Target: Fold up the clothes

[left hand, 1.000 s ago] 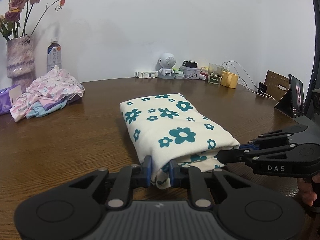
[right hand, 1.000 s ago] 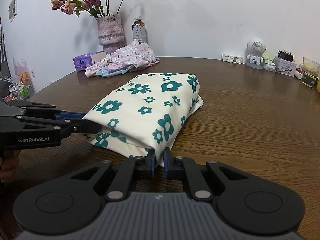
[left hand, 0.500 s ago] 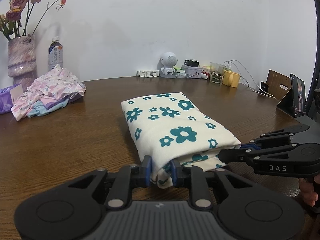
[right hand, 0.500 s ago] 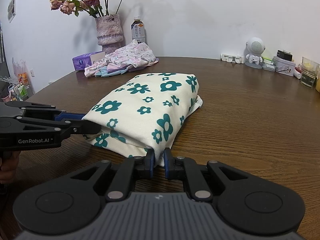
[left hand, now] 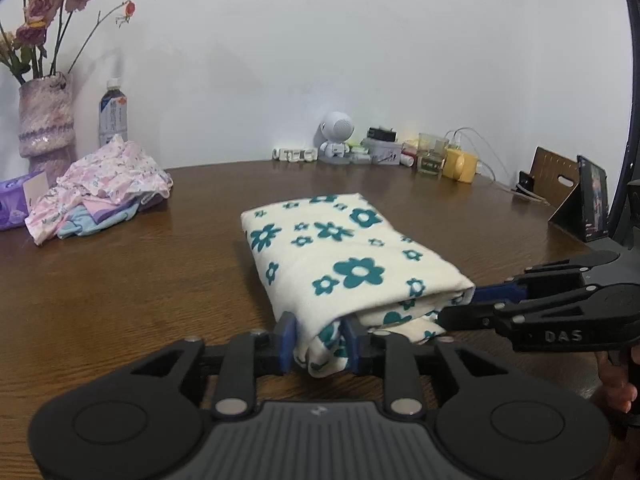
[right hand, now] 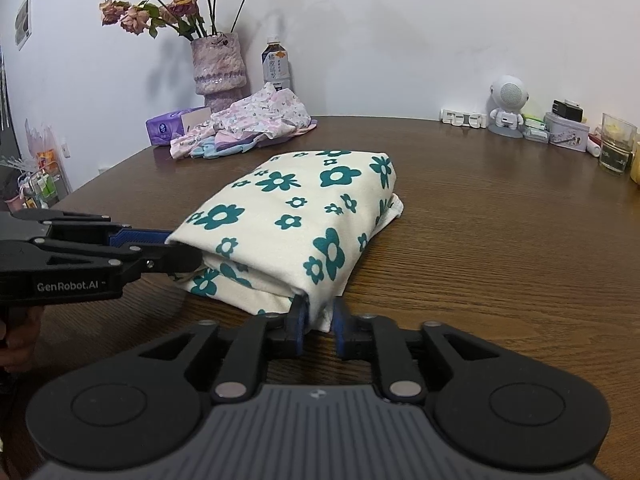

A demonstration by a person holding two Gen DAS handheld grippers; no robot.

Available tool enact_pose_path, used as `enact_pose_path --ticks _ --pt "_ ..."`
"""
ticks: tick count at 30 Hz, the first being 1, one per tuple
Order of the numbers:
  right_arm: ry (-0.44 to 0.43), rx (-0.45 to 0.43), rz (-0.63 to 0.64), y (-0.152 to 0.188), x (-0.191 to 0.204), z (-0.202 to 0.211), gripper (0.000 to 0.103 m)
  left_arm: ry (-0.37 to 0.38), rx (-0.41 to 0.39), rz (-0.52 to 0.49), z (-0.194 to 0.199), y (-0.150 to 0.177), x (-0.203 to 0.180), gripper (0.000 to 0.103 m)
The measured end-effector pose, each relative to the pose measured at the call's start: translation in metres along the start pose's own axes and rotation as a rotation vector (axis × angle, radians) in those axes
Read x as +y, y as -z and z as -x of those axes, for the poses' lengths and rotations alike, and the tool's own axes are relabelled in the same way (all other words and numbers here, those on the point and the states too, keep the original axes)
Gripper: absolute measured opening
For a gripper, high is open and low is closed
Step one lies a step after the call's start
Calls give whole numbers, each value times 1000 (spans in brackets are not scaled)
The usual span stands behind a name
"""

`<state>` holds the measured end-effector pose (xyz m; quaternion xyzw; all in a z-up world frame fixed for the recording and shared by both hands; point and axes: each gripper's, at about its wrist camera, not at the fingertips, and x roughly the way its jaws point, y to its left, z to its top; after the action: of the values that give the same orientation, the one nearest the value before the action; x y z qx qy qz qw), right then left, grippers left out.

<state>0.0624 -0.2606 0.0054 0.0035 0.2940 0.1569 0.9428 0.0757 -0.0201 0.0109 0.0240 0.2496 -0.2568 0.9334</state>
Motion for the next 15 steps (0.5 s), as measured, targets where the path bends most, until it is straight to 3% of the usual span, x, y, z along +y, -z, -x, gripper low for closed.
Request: enact_pose_path --ticks 1,2,6,8,15 --pt "-4 -3 -4 -1 -1 4 48 5 -5 2 4 -2 0 56" --pt "-7 -6 -8 -2 -2 8 50 9 -11 3 9 -3 0 67" --pt "-30 -25 -50 -9 -8 22 62 24 -36 16 26 -11 2 75" --pt "-35 -34 -81 -15 -13 24 64 17 -52 28 31 -19 4 81" --pt "-46 -40 -210 -39 -33 10 66 -17 -37 70 14 -52 11 81"
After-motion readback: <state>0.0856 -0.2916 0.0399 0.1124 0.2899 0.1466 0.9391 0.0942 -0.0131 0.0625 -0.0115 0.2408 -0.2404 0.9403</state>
